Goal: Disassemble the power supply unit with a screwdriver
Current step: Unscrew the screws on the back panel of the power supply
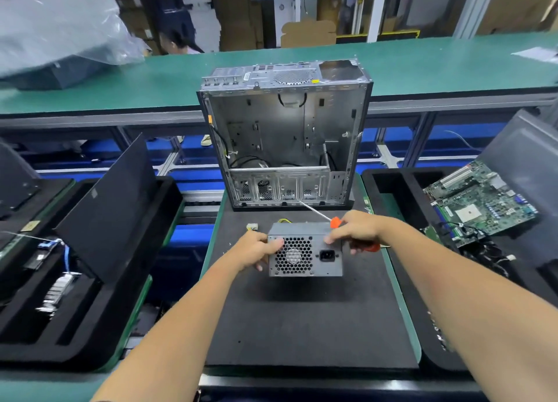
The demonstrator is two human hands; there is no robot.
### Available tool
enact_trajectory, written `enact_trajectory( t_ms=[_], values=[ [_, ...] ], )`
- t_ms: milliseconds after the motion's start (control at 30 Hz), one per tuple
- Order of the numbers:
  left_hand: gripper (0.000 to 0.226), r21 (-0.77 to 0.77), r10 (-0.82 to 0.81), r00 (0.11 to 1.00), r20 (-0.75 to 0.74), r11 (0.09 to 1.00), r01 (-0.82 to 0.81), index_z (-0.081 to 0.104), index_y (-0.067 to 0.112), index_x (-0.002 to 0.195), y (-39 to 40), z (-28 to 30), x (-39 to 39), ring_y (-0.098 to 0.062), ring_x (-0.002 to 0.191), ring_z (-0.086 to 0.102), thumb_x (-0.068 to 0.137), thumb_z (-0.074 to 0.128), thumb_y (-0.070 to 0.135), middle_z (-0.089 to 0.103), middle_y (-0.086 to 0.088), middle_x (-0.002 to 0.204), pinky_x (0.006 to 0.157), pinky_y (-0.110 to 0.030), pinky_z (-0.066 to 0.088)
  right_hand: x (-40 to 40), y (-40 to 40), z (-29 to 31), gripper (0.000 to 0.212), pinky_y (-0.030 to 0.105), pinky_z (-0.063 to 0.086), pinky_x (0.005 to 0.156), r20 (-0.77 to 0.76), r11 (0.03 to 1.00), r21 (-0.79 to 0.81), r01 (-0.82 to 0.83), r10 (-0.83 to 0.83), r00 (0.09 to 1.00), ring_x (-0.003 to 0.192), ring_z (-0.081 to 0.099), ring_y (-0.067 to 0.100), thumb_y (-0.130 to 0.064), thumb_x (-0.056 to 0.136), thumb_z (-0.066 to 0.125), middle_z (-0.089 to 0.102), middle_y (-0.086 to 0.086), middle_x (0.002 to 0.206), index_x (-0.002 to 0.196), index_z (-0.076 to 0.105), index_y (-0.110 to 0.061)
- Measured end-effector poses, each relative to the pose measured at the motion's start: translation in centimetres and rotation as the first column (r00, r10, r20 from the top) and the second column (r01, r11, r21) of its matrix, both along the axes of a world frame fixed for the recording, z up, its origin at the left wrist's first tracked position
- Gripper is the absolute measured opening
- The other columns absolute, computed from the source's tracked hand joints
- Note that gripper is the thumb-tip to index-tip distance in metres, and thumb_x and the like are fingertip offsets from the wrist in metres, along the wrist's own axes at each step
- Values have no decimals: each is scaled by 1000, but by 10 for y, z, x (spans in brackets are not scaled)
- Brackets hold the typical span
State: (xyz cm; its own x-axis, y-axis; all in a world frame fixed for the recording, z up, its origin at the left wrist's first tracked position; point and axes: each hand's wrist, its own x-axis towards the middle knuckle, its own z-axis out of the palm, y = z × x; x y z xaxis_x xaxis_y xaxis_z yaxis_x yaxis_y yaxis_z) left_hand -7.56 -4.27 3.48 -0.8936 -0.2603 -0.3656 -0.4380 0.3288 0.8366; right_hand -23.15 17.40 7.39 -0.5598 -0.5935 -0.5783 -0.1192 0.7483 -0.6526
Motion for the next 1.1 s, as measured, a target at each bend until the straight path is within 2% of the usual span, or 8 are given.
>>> enact_trajectory(
  t_ms=[133, 233, 300, 433, 533, 667, 867, 1100],
  values=[
    [46, -217, 102, 995, 16, 971, -96, 51, 12, 59, 2, 11, -21, -17, 49, 59, 90, 56, 47, 61, -3, 59, 52, -27, 52, -14, -4, 9, 45, 20, 36, 43, -6, 996, 12, 94, -94, 996, 44, 59, 20, -44, 79, 77, 61, 14, 53, 86, 59, -4],
    [56, -380, 180, 980, -83, 904, -198, 28, 16, 54, 5, 11, -32, -17, 46, 43, 88, 55, 52, 41, 1, 48, 47, -27, 33, -20, -9, 10, 49, 19, 33, 40, -70, 988, 2, 154, -154, 986, 50, 57, 26, -51, 79, 76, 66, 19, 72, 83, 53, -7],
    [48, -421, 178, 967, -181, 875, -240, 37, 16, 59, 5, 11, -39, -16, 56, 41, 88, 58, 47, 41, 4, 55, 50, -27, 30, -23, -16, 14, 47, 21, 39, 42, -140, 989, 7, 148, -146, 979, 45, 56, 23, -48, 79, 76, 69, 18, 79, 82, 55, -6],
    [22, -295, 152, 933, -327, 921, -254, 62, 20, 101, -2, 8, -48, -5, 74, 48, 84, 69, 33, 49, 11, 83, 74, -22, 38, -26, -31, 36, 26, 26, 44, 47, -329, 992, 116, 51, -10, 944, 45, 54, 25, -24, 79, 71, 60, 14, 69, 75, 55, -4],
    [13, -117, 179, 932, -315, 967, -226, 66, 24, 98, -9, 5, -46, -8, 71, 50, 85, 69, 25, 53, 8, 81, 70, -24, 42, -23, -44, 63, 9, 22, 41, 45, -384, 978, 197, -63, 136, 913, 47, 52, 22, -11, 81, 59, 58, 12, 67, 80, 57, -3],
    [19, 107, 240, 926, -293, 970, -218, 67, 26, 100, -21, 4, -39, -15, 80, 60, 87, 67, 11, 66, -6, 95, 72, -30, 51, -9, -68, 104, 17, 21, 41, 47, -409, 938, 211, -274, 339, 847, 51, 51, 16, -10, 84, 61, 59, 5, 69, 96, 66, -1],
    [33, 121, 288, 888, -359, 958, -261, 53, 20, 105, -21, 10, -41, -7, 69, 61, 83, 70, 4, 67, -1, 95, 57, -14, 50, 9, -91, 142, 11, 18, 47, 46, -537, 898, 261, -355, 441, 719, 49, 64, 10, -19, 81, 73, 74, 3, 77, 90, 74, -11],
    [16, -208, 98, 898, -429, 956, -204, 69, 23, 76, -25, 11, -44, -4, 62, 59, 82, 71, 9, 68, 5, 70, 68, -30, 56, 22, -103, 154, 15, 20, 47, 49, -585, 879, 328, -345, 476, 656, 55, 67, 15, -23, 80, 76, 74, 5, 71, 83, 77, -8]
  ],
)
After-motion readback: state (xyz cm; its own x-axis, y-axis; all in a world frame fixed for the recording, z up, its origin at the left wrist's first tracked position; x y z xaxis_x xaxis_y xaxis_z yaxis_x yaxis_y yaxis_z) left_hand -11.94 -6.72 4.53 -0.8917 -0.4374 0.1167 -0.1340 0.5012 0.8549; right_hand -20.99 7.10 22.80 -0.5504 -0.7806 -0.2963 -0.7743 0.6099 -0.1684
